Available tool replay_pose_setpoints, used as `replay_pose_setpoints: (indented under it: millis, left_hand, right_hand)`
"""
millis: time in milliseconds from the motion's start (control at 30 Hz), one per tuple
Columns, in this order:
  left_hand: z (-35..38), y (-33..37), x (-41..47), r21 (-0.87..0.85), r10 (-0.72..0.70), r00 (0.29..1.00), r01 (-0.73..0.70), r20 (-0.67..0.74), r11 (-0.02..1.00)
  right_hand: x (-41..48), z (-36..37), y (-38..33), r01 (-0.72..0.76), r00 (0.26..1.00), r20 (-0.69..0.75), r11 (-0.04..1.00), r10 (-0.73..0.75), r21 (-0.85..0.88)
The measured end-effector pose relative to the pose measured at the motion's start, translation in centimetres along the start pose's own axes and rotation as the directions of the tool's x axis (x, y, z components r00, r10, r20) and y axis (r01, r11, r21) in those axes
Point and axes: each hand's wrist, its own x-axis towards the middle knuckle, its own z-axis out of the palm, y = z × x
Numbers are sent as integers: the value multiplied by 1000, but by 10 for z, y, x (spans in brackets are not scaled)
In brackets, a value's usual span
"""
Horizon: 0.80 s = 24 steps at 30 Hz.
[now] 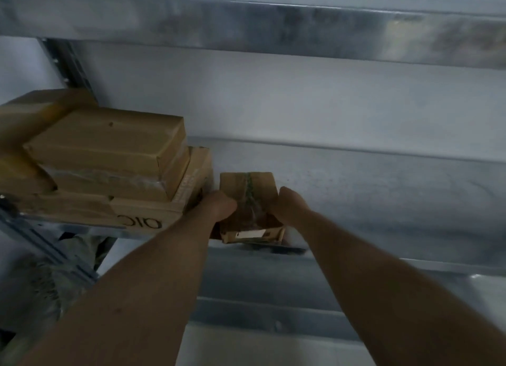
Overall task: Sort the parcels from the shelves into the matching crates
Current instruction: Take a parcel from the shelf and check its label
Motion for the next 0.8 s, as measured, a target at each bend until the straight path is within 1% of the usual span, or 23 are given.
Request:
replay_pose_setpoints:
  millis: [67,100,167,233,300,367,433,467,533,600,700,733,800]
  left_hand:
    - [2,1,-1,-39,8,999,-6,48,999]
    - [3,2,0,-47,26,998,-23,58,999]
    - [5,7,2,-92,102,993,-97,57,991]
    - [6,15,-2,-182,195,980,-184,43,966]
    - [9,24,-7,-289,257,966,-239,23,927]
    - [12,33,-13,-427,296,955,-261,18,866]
    - [17,43,-18,-530,318,948,-266,9,805]
    - [21,48,-16,-550,322,947,-269,0,790]
    - [31,55,-17,-570,319,948,-263,-1,779]
    - [40,65,-25,-587,310,950,-236,27,774]
    - [56,81,-35,-594,329,941,-223,75,773]
    - [61,86,-40,-582,354,931,-238,94,778]
    - [70,98,-48,-531,432,895,-315,109,786]
  right_hand:
    - [-1,-2,3,-76,997,10,995,75,69]
    - [-3,-3,5,-94,996,2,993,94,70]
    - [-6,-7,12,-116,990,-73,992,120,57]
    - [-9,-11,20,-105,978,-161,977,135,185]
    - [-15,-17,29,-61,962,-234,945,141,321]
    - [-24,-25,38,-29,943,-275,869,188,494]
    - [-36,-33,46,6,923,-289,741,254,671]
    - [-43,-37,50,12,915,-285,687,286,726]
    - [-54,-45,57,10,891,-295,635,345,773]
    - [-64,-53,64,-17,852,-312,618,420,786]
    - [-78,-61,81,-56,791,-346,623,505,781]
    - [-84,-63,89,-55,775,-370,638,512,768]
    - [-92,-67,107,-47,755,-405,659,516,751]
